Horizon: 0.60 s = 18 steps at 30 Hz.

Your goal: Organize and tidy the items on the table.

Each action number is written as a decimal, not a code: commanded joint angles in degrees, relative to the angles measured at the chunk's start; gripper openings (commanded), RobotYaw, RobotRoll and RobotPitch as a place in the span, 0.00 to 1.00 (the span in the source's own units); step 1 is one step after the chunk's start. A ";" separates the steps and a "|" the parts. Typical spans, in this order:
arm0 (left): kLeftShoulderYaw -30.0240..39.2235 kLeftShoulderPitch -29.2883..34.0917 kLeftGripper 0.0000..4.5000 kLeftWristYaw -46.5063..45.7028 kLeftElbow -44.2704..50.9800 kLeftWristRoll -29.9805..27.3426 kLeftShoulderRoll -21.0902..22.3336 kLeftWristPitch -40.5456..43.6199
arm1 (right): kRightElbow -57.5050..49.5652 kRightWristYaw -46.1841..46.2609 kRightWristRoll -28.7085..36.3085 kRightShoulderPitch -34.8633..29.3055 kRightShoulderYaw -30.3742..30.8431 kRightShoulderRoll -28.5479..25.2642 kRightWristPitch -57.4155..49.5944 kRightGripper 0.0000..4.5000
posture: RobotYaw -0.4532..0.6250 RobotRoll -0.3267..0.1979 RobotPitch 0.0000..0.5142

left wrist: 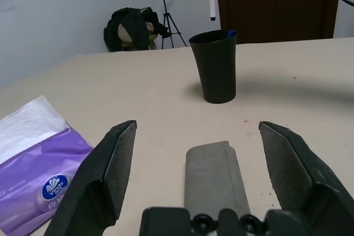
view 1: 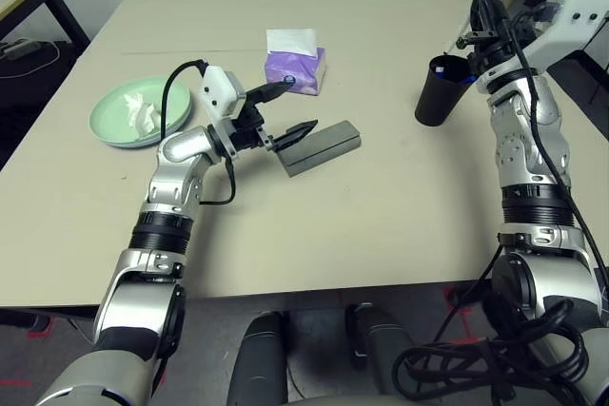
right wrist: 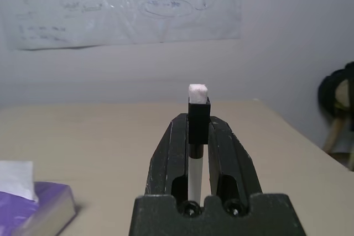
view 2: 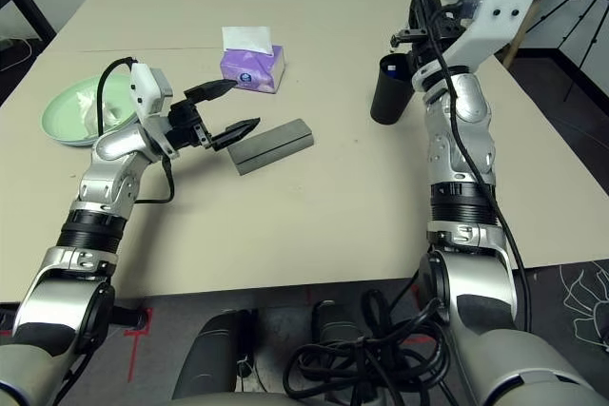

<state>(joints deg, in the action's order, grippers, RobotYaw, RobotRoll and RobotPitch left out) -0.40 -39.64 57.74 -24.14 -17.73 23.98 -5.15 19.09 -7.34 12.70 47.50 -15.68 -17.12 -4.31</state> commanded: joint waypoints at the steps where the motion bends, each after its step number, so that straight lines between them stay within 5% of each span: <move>1: 0.14 0.39 1.00 0.67 -0.12 -0.14 0.29 1.73 | -1.28 1.68 -1.17 -0.07 0.64 -0.53 -2.03 0.07 | 0.40 0.62 0.21; 14: 1.13 0.90 1.00 1.46 0.56 -1.07 0.27 5.55 | -0.73 2.64 -2.72 0.87 2.06 -0.62 -4.17 0.07 | 0.41 0.62 0.22; 18: 1.14 1.32 1.00 1.48 0.86 -1.05 0.20 5.92 | -0.92 2.83 -2.99 0.62 1.96 -0.54 -4.00 0.39 | 0.40 0.62 0.22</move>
<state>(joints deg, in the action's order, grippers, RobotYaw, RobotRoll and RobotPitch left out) 0.52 -39.31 58.73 -23.68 -18.26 23.97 0.25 18.65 -4.87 10.02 48.17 -13.97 -17.32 -7.93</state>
